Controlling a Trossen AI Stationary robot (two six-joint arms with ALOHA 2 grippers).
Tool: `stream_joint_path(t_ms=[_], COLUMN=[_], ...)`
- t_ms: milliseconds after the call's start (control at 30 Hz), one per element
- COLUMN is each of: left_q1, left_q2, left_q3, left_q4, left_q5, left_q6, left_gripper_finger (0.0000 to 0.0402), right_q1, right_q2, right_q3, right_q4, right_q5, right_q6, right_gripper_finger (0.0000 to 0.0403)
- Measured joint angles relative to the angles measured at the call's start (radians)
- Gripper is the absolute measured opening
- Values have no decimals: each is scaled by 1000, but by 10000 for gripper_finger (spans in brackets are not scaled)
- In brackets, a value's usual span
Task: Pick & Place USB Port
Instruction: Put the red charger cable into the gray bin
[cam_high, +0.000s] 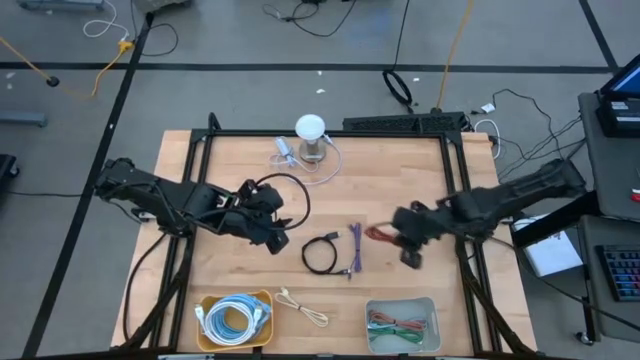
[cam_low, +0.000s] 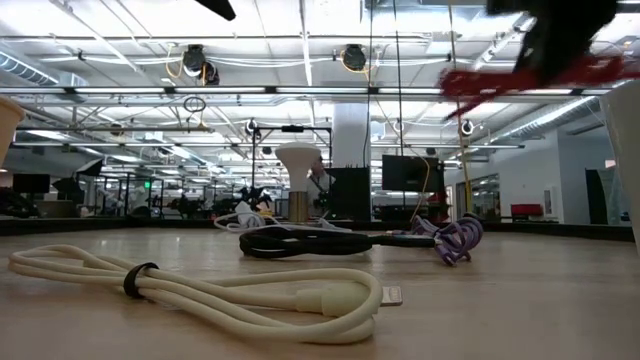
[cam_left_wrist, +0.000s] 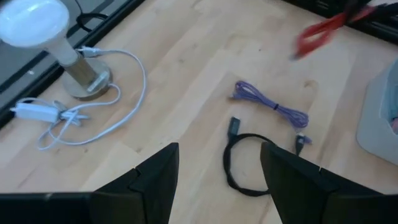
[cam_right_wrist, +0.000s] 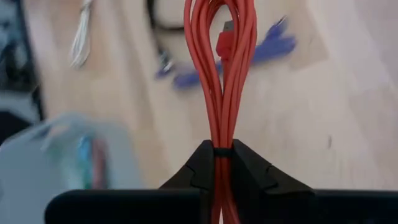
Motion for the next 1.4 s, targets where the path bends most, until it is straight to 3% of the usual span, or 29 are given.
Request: stream_joint_path(t_ms=[133,333,533,733,1100,1400], left_q1=[0,16,23,23,23,23], left_q2=[0,0,0,0,0,0], left_q3=[0,0,0,0,0,0], left_q4=[-2,0,0,0,0,0], left_q5=[-12,-13,-13,-11,-10,-9], left_q6=[26,60,78,97,118,96], left_gripper_finger=[230,230,230,230,230,230], right_q1=[164,338,467,570,559,520], right_q2=[43,201,384,486,543,543], right_q3=[158,301,379,404,406,402], right_q4=[-176,-198,-194,-194,-60,-62], right_q5=[3,-8,-56,-56,-20,-3], right_q6=[126,265,346,420,372,303], right_gripper_finger=[21,21,21,21,21,21])
